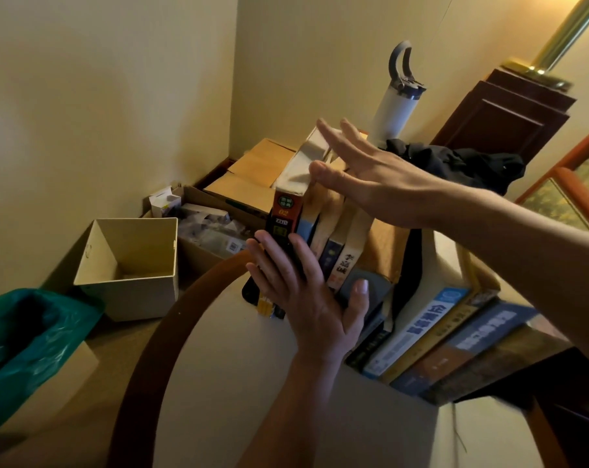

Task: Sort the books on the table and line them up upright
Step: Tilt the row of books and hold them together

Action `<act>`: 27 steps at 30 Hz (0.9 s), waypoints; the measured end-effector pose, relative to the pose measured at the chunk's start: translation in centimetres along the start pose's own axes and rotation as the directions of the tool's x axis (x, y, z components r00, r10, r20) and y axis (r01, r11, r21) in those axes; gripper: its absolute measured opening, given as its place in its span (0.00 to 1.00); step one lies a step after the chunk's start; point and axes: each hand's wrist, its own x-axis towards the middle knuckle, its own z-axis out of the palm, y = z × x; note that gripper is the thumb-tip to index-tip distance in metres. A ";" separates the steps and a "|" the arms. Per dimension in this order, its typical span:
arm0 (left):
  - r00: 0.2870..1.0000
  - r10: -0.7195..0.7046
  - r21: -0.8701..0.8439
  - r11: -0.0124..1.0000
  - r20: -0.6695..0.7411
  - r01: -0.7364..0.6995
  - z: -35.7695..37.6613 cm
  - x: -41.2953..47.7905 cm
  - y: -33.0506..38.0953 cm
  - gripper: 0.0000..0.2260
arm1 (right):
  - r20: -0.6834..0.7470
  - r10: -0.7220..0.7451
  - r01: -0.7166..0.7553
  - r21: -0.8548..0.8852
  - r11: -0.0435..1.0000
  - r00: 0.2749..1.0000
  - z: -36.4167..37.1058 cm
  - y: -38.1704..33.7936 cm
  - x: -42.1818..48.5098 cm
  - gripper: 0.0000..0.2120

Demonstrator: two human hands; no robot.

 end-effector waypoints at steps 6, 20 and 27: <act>0.997 -0.062 -0.005 0.998 0.046 0.062 0.2 -1.7 1.8 0.40 | 0.138 0.149 -0.142 -0.064 0.988 0.979 -1.3 2.3 -1.6 0.43; 0.991 -0.136 -0.057 0.989 0.004 0.136 -0.3 -1.1 0.5 0.45 | 0.033 0.117 -0.117 -0.013 0.993 0.993 -0.7 1.7 -1.6 0.40; 0.991 -0.131 -0.036 0.991 -0.025 0.130 0.1 -0.8 0.0 0.43 | -0.015 0.076 -0.074 0.099 0.992 0.997 0.1 0.4 -0.4 0.39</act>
